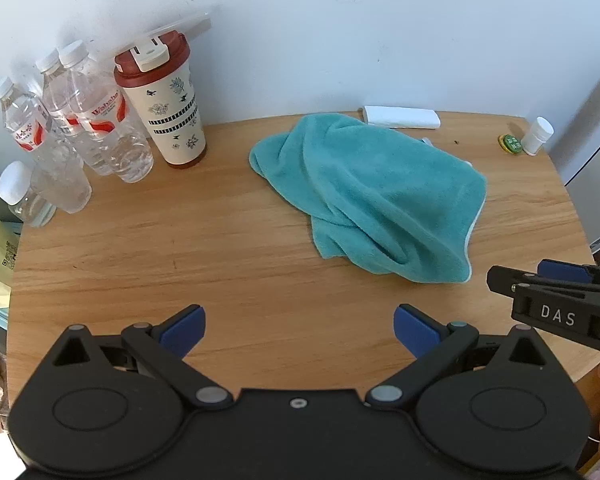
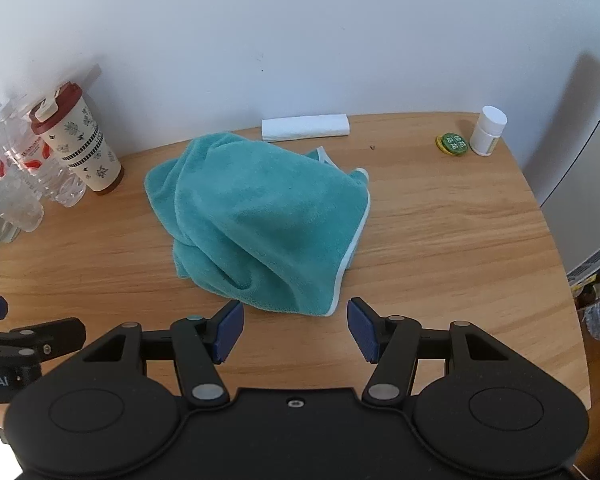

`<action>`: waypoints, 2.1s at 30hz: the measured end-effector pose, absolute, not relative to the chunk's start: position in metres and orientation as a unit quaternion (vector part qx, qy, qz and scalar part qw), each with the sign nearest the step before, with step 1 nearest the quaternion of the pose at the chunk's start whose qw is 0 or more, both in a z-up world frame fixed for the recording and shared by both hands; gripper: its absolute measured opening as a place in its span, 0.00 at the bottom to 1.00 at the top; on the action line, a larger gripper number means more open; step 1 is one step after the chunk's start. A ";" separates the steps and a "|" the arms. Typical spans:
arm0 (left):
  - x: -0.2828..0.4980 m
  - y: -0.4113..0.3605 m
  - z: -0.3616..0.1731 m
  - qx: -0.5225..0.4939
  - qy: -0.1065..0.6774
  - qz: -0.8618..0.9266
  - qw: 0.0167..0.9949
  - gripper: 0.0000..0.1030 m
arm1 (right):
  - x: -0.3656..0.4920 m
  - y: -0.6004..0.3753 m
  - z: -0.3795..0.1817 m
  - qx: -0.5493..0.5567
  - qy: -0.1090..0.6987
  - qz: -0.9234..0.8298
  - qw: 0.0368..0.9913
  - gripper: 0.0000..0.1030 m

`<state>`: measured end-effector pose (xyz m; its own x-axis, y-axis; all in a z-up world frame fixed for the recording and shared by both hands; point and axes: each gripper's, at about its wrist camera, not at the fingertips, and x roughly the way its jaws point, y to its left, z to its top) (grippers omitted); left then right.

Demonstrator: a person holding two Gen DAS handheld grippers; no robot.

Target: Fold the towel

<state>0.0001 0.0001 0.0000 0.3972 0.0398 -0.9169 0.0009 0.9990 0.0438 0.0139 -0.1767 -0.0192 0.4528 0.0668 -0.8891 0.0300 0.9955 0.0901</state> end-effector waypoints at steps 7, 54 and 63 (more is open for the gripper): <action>0.002 0.003 -0.001 0.008 0.556 0.016 0.831 0.99 | 0.013 -0.175 -0.019 0.043 0.524 0.011 0.851 0.61; 0.001 0.012 0.003 0.007 0.554 0.031 0.832 0.99 | 0.020 -0.169 -0.027 0.051 0.549 0.025 0.834 0.61; -0.001 0.014 0.003 0.009 0.554 0.037 0.831 0.99 | 0.019 -0.170 -0.028 0.055 0.549 0.018 0.834 0.61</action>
